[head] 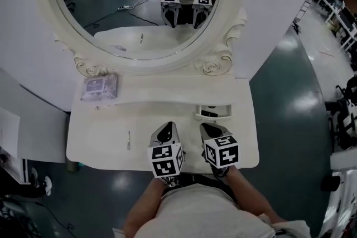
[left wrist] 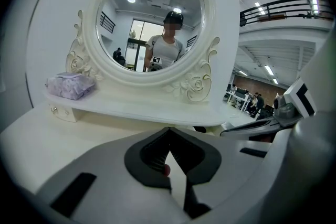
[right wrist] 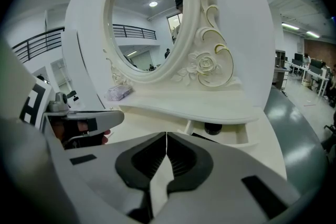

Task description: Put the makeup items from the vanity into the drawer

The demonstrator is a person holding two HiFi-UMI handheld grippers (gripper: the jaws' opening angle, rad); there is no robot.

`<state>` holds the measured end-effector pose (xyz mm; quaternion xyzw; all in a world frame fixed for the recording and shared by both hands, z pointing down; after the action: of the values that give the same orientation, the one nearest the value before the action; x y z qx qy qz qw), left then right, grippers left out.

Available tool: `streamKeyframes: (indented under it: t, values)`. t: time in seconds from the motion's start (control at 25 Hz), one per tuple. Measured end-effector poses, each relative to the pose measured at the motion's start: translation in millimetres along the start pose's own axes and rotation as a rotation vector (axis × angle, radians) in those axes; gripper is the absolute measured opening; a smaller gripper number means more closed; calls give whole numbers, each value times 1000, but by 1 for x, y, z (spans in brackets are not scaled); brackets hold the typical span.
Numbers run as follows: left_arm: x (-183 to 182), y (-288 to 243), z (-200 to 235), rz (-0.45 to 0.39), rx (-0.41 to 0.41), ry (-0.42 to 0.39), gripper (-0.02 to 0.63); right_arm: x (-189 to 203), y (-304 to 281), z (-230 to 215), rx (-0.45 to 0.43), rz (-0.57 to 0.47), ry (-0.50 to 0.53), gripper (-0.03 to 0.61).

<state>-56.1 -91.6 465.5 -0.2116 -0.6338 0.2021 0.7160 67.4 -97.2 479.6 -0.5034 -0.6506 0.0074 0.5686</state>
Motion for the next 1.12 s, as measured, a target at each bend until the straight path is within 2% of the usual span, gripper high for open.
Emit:
streamKeyframes:
  t: [0.48, 0.92, 1.12]
  values:
    - [-2, 2, -3, -13, -2, -2, 5, -1, 1, -1, -7, 1, -7, 18]
    - [2, 5, 2, -6, -46, 16, 5, 1, -2, -1, -31, 22, -4, 18]
    - [14, 7, 21, 20, -86, 37, 5, 6, -19, 14, -71, 57, 13, 18]
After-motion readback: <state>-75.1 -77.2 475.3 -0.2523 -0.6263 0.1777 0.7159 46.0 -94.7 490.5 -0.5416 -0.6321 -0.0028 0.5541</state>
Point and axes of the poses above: the fingertips, and each gripper's own axes: y backward along the fingers, z to its left, x out of its underside, the point moved 2 cm from there along y, backward along the fingers, and after that the axes turned 12 degrees about -x, right-handed, at the moved point
